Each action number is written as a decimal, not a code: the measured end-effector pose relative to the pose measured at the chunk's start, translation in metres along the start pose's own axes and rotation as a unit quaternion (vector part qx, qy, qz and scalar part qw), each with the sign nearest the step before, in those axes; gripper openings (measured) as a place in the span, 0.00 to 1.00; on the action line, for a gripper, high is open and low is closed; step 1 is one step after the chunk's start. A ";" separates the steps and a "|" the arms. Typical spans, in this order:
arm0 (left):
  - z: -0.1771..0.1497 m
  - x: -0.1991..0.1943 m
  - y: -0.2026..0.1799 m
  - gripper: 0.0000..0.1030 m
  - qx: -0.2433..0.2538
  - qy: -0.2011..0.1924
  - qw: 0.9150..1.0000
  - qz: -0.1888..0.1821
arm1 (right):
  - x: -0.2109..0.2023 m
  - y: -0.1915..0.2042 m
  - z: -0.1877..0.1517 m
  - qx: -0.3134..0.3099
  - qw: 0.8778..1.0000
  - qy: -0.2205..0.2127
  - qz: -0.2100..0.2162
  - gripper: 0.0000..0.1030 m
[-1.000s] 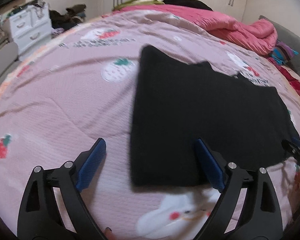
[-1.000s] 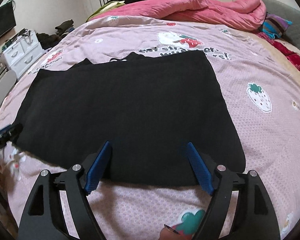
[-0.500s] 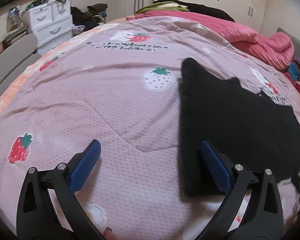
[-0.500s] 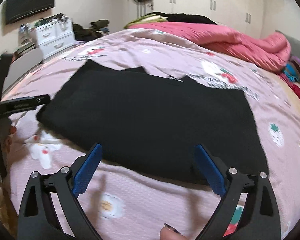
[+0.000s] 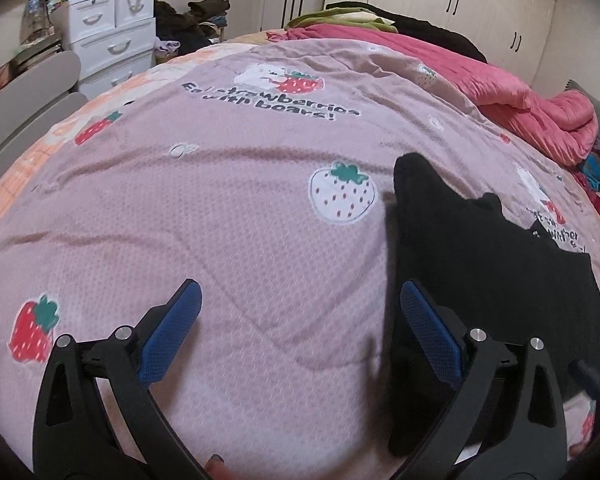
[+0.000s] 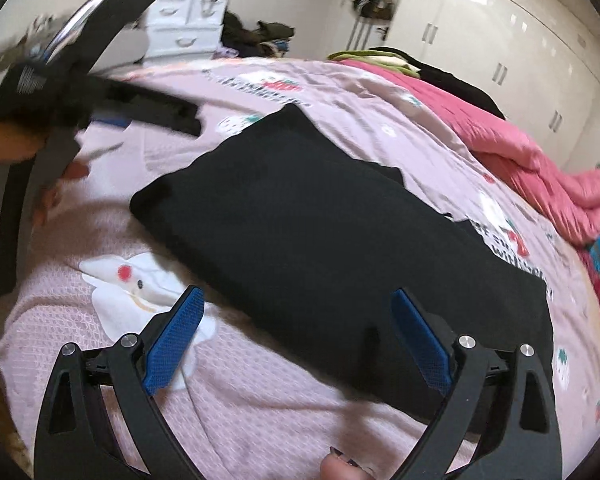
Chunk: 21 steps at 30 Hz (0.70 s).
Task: Fold small clothes
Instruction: 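Move both open grippers to the side edge of the folded shirt, then grasp the shirt's side edge with the right gripper and lift it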
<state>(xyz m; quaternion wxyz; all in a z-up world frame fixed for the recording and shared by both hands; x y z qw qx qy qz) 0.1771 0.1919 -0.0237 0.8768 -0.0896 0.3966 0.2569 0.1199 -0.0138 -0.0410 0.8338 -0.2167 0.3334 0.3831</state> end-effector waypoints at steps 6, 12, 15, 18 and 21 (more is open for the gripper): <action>0.017 0.005 -0.019 0.91 -0.007 0.000 1.000 -0.018 | 0.020 0.009 0.006 -0.036 0.999 0.020 -0.021 0.92; 0.034 0.018 -0.038 0.91 0.011 0.003 1.000 -0.023 | 0.038 0.008 0.018 -0.049 0.998 0.028 -0.033 0.92; 0.045 0.031 -0.042 0.91 0.012 0.013 1.000 -0.025 | 0.047 0.008 0.028 -0.064 0.996 0.023 -0.049 0.92; 0.052 0.035 -0.043 0.91 0.007 0.012 0.999 -0.035 | 0.050 0.006 0.037 -0.064 0.995 0.005 -0.072 0.90; 0.056 0.034 -0.045 0.91 0.001 0.014 0.998 -0.057 | 0.045 0.009 0.041 -0.076 0.995 -0.018 -0.065 0.60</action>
Point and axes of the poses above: each gripper's, at about its wrist camera, not at the fingertips, and x roughly the way its jaws point, y to its left, z to its top, the point moved 2 cm from there along x, roughly the way its jaws point, and after that the axes turned 13 degrees about z, right-handed, at the moved point
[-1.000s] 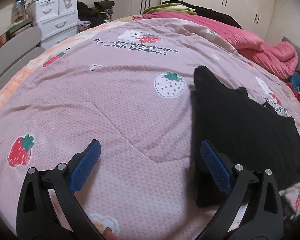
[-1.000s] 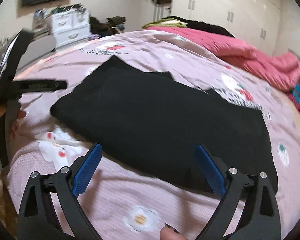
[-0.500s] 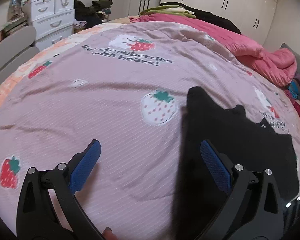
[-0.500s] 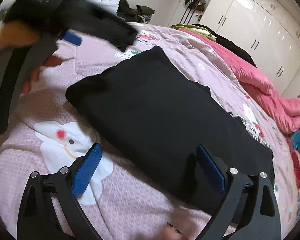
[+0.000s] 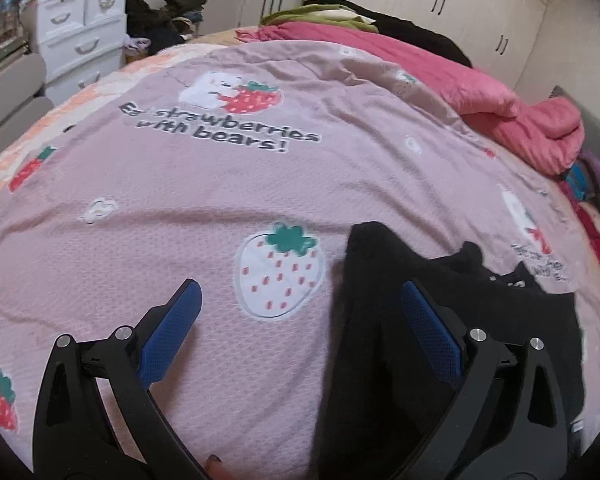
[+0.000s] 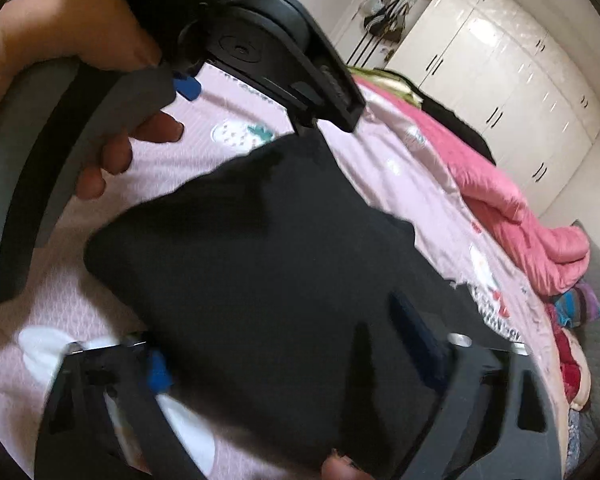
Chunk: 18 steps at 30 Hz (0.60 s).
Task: Fold small clothes
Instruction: 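Grasp the shirt's side edge with the right gripper and lift it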
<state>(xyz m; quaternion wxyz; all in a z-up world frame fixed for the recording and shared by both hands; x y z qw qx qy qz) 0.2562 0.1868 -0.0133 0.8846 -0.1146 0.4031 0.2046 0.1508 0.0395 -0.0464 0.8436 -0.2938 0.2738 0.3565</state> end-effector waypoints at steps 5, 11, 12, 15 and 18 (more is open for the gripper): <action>-0.003 0.006 -0.007 0.91 0.007 0.019 1.000 -0.004 | -0.029 -0.001 0.004 -0.010 0.998 -0.052 -0.023 0.17; -0.007 0.004 -0.026 0.91 -0.002 0.046 0.996 -0.081 | -0.049 -0.016 0.000 -0.003 0.996 -0.074 -0.043 0.11; -0.007 0.003 -0.031 0.91 -0.001 0.049 0.994 -0.094 | -0.053 -0.020 -0.002 -0.001 0.996 -0.079 -0.047 0.11; -0.012 0.000 -0.050 0.61 -0.002 0.052 0.990 -0.132 | -0.063 -0.026 -0.007 0.011 0.994 -0.090 -0.054 0.10; -0.017 -0.002 -0.064 0.21 -0.008 0.074 0.980 -0.184 | -0.069 -0.031 -0.011 0.025 0.994 -0.094 -0.055 0.09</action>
Point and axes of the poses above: each gripper's, at about its wrist camera, not at the fingertips, and x roughly the way its jaws point, y to its left, z to its top, the point moved 2 cm from there along x, roughly the way its jaws point, and after that the axes turned 13 degrees about z, right-handed, at the moved point
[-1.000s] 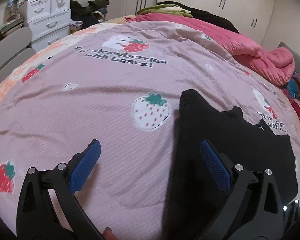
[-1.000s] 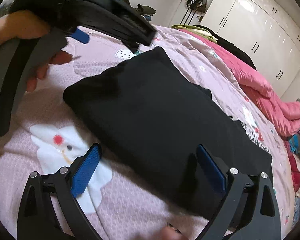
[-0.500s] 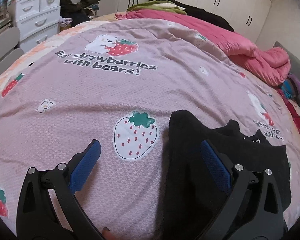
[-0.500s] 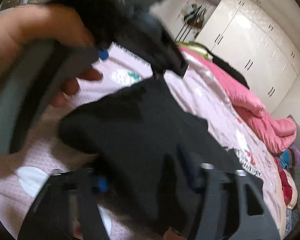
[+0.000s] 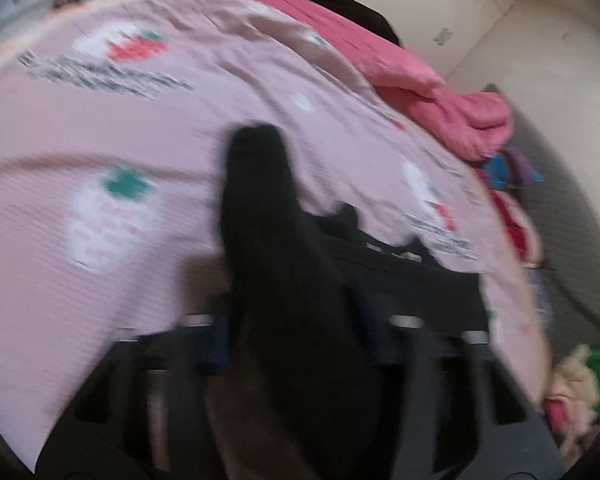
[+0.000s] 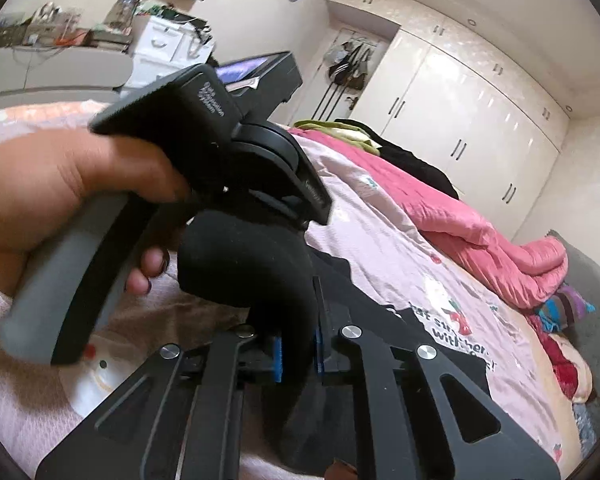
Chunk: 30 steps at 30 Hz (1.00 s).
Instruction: Fold small clothes
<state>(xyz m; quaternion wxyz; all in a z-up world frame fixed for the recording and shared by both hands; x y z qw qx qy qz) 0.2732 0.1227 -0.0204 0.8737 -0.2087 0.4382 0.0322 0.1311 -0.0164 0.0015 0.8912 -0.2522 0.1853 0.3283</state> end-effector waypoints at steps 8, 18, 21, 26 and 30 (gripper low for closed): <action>0.003 -0.030 -0.060 0.16 0.044 -0.036 0.998 0.006 | -0.034 -0.031 -0.009 0.056 0.998 -0.037 -0.019 0.08; -0.003 -0.036 -0.154 0.17 0.114 -0.035 0.993 0.000 | -0.072 -0.083 -0.044 0.166 0.984 -0.056 -0.044 0.08; -0.012 -0.025 -0.180 0.17 0.133 -0.023 0.991 -0.001 | -0.078 -0.095 -0.056 0.187 0.980 -0.052 -0.044 0.08; -0.025 -0.004 -0.213 0.17 0.154 -0.002 0.988 -0.001 | -0.084 -0.119 -0.080 0.228 0.972 -0.040 -0.036 0.08; -0.039 0.021 -0.235 0.17 0.167 0.023 0.986 0.005 | -0.080 -0.134 -0.104 0.277 0.960 -0.015 -0.023 0.08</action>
Point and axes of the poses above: each gripper's, at about its wrist camera, not at the fingertips, and x roughly the way its jaws point, y to its left, z to its top, the point moved 2 cm from there along x, roughly the way its jaws point, and after that the axes turned 13 degrees about z, right-handed, at the moved point
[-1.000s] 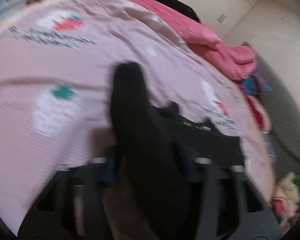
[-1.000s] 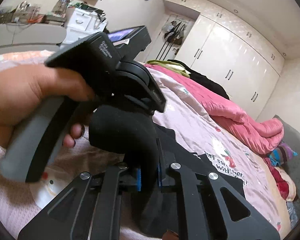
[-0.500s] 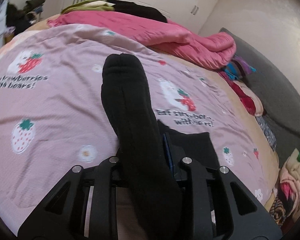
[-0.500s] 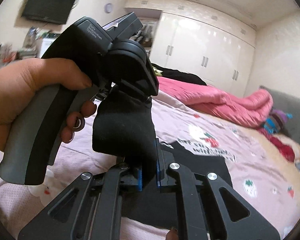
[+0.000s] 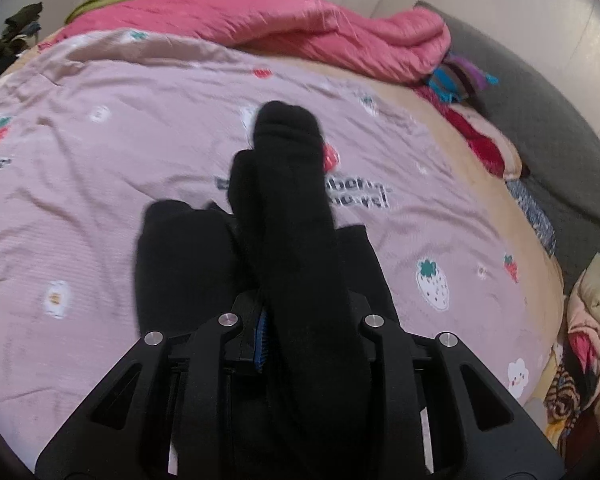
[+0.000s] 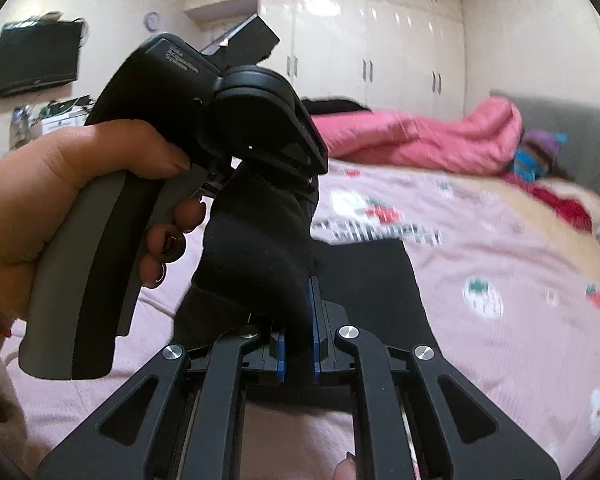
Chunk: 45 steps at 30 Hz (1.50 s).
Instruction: Fold small clothes
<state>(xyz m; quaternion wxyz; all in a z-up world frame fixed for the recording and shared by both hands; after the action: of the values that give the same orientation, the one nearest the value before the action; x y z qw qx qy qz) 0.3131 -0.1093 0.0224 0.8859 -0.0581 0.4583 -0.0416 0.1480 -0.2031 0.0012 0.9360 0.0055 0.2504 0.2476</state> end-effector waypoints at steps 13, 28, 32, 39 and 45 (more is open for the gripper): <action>-0.015 0.059 -0.045 0.33 0.022 0.056 0.998 0.012 | 0.015 -0.060 -0.031 0.164 0.981 0.070 0.072 0.10; -0.022 0.019 -0.008 0.62 -0.032 -0.004 0.999 -0.029 | 0.009 -0.102 -0.036 0.295 0.925 0.100 0.216 0.64; -0.039 0.005 0.021 0.63 -0.028 -0.029 0.999 0.020 | 0.021 -0.118 -0.023 0.337 0.899 0.108 0.259 0.70; -0.060 -0.003 0.041 0.64 -0.012 -0.039 0.997 0.065 | 0.060 -0.124 0.005 0.348 0.894 0.121 0.255 0.70; -0.070 0.004 0.038 0.66 0.010 -0.034 0.996 0.081 | 0.077 -0.144 0.019 0.327 0.911 0.129 0.215 0.53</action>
<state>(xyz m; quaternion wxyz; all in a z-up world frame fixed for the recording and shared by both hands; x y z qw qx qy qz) 0.2586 -0.0766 -0.0262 0.9021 -0.0132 0.4304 0.0273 0.2812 -0.2913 -0.0374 0.7657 0.3327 0.4282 0.3458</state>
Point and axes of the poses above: each gripper's, at about its wrist camera, not at the fingertips, and x roughly the way its jaws point, y to its left, z to its top, the point moved 2 cm from there along x, roughly the way its jaws point, and after that the axes turned 13 degrees about z, right-handed, at the moved point
